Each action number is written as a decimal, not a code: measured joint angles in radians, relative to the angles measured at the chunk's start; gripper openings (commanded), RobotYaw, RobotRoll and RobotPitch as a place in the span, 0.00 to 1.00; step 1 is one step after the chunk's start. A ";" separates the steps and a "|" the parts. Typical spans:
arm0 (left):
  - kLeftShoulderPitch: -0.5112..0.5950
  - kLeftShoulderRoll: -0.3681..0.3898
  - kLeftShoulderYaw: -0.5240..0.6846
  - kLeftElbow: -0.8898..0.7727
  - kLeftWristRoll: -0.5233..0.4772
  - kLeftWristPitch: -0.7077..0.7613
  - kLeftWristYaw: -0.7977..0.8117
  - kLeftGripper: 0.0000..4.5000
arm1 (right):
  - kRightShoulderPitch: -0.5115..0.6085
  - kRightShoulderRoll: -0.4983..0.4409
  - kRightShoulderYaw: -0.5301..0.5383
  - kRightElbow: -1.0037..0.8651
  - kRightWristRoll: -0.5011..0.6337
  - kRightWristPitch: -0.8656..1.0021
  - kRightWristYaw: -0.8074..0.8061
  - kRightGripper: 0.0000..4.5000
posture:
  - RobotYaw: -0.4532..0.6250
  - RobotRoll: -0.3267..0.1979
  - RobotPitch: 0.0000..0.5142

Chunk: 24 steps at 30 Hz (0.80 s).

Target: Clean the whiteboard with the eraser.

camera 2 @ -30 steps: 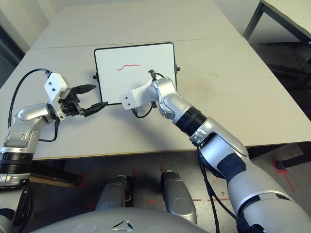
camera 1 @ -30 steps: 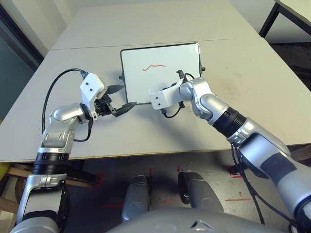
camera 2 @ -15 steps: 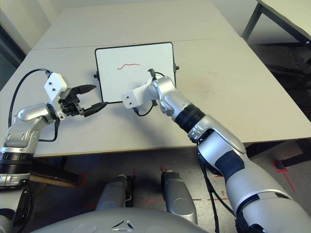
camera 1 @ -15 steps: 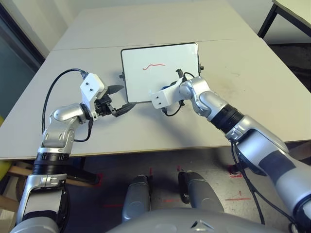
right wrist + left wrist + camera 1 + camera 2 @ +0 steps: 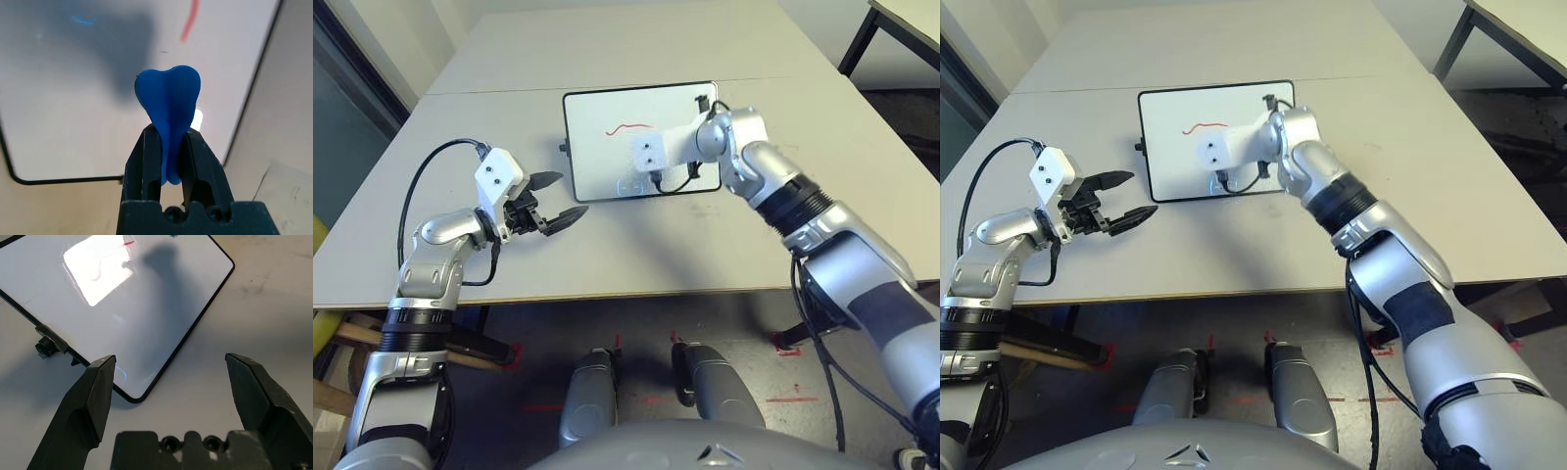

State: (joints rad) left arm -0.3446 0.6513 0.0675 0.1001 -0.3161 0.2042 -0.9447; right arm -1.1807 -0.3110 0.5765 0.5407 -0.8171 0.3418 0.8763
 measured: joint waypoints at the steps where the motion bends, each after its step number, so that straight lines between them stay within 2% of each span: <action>1: -0.004 0.000 0.000 0.003 0.000 0.000 0.000 1.00 | -0.011 -0.002 0.000 -0.001 0.000 0.003 0.002 0.09 | 0.37 0.62 0.21; 9: -0.039 0.006 0.000 0.047 0.002 -0.013 -0.004 1.00 | -0.021 -0.002 0.009 0.002 -0.001 0.001 0.018 0.09 | 0.36 0.62 0.22; 24: -0.104 0.029 -0.001 0.115 0.013 -0.045 -0.014 1.00 | -0.111 0.048 0.042 0.139 -0.001 -0.076 -0.009 0.09 | 0.36 0.62 0.25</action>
State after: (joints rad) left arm -0.4482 0.6801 0.0667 0.2147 -0.3030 0.1597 -0.9584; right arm -1.2916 -0.2631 0.6184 0.6792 -0.8178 0.2661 0.8675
